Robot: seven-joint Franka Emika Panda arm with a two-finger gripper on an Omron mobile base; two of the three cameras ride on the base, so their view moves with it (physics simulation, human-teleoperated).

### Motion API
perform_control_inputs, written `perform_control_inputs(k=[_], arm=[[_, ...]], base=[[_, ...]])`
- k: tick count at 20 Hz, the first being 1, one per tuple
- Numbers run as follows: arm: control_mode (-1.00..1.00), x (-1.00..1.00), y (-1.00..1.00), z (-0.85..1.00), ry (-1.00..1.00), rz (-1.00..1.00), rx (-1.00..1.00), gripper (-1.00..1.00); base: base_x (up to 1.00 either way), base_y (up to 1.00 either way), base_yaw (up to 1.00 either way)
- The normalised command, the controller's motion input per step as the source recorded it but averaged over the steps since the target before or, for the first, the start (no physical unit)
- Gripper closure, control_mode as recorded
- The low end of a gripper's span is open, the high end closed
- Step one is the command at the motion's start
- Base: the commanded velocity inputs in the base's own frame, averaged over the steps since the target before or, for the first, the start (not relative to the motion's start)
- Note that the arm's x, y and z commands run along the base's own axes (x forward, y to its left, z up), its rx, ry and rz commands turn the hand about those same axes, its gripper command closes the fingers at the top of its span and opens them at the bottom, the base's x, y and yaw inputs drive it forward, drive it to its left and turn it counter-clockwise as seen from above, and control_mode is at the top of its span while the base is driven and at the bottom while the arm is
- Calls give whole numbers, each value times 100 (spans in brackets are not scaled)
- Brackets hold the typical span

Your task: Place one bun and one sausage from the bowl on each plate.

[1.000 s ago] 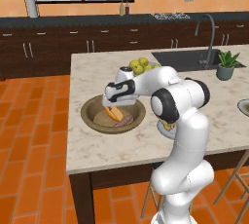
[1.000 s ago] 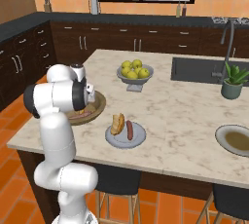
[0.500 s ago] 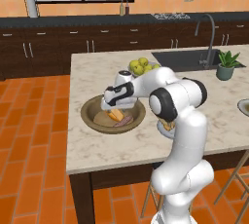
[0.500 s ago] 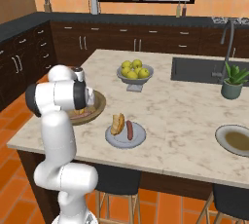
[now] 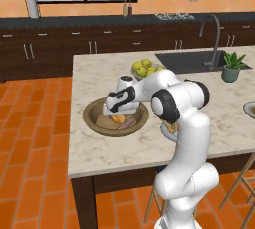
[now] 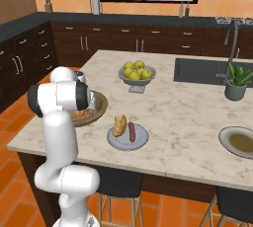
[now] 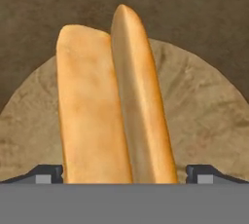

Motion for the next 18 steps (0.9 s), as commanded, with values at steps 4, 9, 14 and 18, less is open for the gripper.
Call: perform_control_inputs(k=[4, 9, 14, 18], arm=[[-100, 0, 0, 0, 0, 0, 0, -100], [-100, 0, 0, 0, 0, 0, 0, 100], [-100, -4, -3, 2, 0, 0, 0, 100], [-100, -47, 0, 83, 3, -2, 0, 100]], base=[[0, 0, 0], [0, 0, 0], [0, 0, 0], [0, 0, 0]])
